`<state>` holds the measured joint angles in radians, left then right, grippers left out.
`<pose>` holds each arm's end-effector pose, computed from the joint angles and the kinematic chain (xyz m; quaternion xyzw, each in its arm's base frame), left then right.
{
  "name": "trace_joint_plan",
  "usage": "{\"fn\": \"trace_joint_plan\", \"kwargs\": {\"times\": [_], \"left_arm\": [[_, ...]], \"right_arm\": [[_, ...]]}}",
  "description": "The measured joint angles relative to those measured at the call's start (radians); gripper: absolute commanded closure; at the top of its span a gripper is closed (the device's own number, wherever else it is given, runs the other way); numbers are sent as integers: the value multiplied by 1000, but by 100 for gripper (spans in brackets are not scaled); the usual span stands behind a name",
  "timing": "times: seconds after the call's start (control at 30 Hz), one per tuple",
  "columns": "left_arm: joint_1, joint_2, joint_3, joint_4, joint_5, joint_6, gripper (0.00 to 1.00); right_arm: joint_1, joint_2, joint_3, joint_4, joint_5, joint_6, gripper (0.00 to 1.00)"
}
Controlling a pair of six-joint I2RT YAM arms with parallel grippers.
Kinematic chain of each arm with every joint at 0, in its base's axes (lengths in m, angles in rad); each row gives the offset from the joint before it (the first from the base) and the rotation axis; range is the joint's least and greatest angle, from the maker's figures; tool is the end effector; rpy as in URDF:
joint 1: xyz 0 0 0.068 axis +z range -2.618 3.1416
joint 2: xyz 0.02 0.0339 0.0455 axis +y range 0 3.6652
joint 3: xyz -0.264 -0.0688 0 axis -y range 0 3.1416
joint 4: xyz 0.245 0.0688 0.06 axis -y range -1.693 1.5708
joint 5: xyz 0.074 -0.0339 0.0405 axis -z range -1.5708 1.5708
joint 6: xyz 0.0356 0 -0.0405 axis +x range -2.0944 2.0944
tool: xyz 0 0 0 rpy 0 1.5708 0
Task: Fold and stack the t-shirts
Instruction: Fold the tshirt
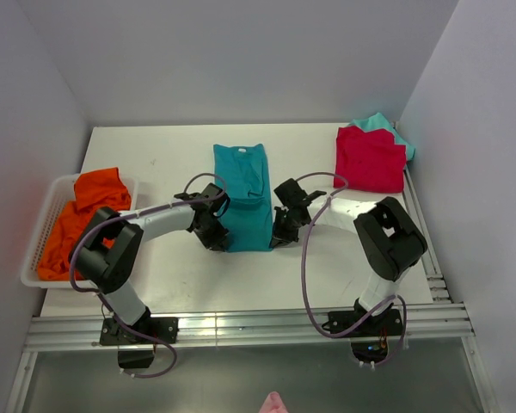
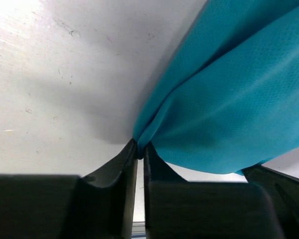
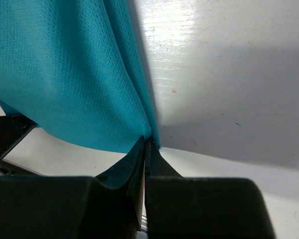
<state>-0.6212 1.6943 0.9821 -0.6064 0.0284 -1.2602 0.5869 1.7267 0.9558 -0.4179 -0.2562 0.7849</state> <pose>0.2470 -0.1781 0.1547 -0.3099 0.9423 -0.1099 0.0627 0.2606 0.1841 0.1460 0.0721 0.9714 0.2163 0.0663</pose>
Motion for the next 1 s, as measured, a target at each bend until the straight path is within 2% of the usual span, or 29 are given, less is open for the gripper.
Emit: {"fn": "trace_joint_plan", "kwargs": {"times": [0.03, 0.07, 0.3, 0.63, 1.0], "left_arm": [[0, 0, 1, 0, -3, 0, 99], [-1, 0, 2, -2, -7, 0, 100], [-12, -40, 6, -29, -53, 11, 100], [-114, -283, -16, -113, -122, -5, 100], [-206, -503, -36, -233, -106, -155, 100]], "right_arm": [[0, 0, 0, -1, 0, -2, 100], [0, 0, 1, -3, 2, -5, 100], [3, -43, -2, -30, 31, -27, 100], [11, -322, -68, -129, 49, -28, 100], [17, -576, -68, -301, 47, -6, 100]]}}
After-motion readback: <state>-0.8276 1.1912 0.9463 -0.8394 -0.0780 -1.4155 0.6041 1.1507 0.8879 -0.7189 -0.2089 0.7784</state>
